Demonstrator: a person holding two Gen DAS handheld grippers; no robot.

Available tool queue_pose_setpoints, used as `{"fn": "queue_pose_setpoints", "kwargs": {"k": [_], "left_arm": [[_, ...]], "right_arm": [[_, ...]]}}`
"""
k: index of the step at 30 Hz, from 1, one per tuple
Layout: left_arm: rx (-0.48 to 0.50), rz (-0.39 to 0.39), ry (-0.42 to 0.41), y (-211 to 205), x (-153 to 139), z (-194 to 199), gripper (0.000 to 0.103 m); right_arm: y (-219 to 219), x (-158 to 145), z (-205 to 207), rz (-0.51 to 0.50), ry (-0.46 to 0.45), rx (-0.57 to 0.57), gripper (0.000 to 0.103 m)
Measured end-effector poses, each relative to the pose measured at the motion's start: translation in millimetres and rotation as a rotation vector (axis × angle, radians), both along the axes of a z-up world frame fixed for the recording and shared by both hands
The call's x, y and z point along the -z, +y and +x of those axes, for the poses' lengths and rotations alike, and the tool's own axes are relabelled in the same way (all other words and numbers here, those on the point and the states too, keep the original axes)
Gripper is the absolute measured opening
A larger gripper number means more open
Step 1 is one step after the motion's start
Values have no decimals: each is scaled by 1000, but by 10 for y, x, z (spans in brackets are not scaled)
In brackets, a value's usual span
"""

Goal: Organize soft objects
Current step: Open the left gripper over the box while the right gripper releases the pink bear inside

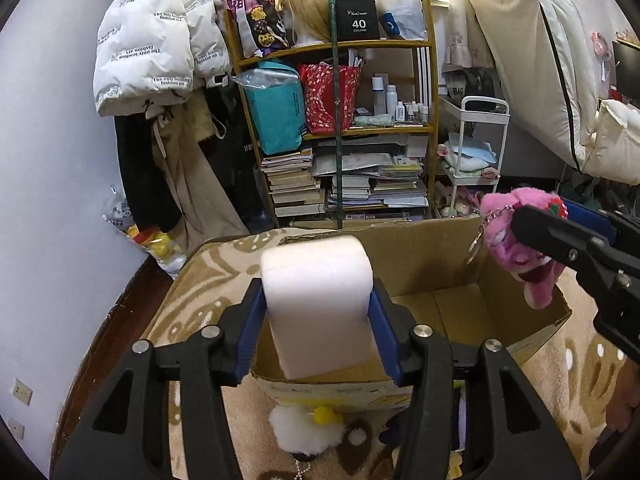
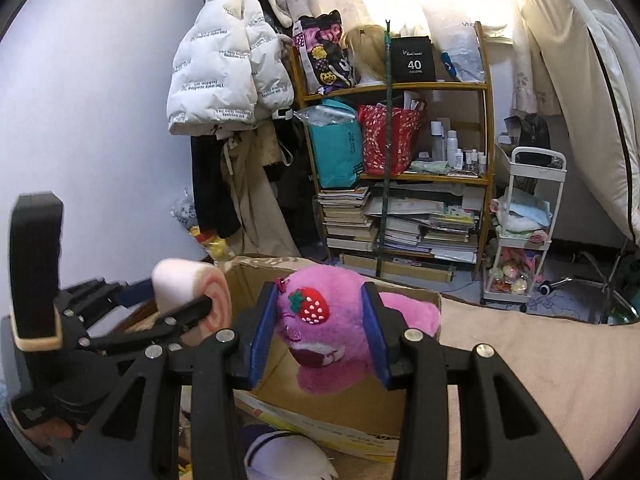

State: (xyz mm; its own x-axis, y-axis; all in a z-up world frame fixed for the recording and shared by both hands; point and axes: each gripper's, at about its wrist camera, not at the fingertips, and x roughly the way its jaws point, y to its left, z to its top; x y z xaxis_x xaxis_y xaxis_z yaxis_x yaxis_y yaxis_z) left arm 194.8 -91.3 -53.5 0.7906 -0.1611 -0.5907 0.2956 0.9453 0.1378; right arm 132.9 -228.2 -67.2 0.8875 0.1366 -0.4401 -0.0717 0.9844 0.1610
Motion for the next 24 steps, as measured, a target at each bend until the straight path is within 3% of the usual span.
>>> {"fn": "queue_pose_setpoints", "kwargs": {"k": [4, 9, 11, 13, 16, 20, 24], "left_arm": [[-3, 11, -46, 3, -61, -68, 70], [-20, 23, -36, 14, -50, -112, 77], [-27, 39, -37, 23, -51, -142, 87], [-41, 57, -53, 34, -69, -195, 94], [-54, 75, -83, 48, -119, -297, 96], [-61, 83, -90, 92, -165, -422, 98], [-67, 96, -67, 144, -167, -563, 99]], "right_arm": [[-26, 12, -4, 28, 5, -1, 44], [-71, 39, -31, 59, 33, 23, 47], [-80, 23, -57, 62, 33, 40, 64], [-63, 5, -93, 30, 29, 56, 66], [-17, 18, -119, -19, 57, 63, 72], [-13, 27, -196, -25, 88, 73, 94], [0, -8, -317, -40, 95, 76, 96]]}}
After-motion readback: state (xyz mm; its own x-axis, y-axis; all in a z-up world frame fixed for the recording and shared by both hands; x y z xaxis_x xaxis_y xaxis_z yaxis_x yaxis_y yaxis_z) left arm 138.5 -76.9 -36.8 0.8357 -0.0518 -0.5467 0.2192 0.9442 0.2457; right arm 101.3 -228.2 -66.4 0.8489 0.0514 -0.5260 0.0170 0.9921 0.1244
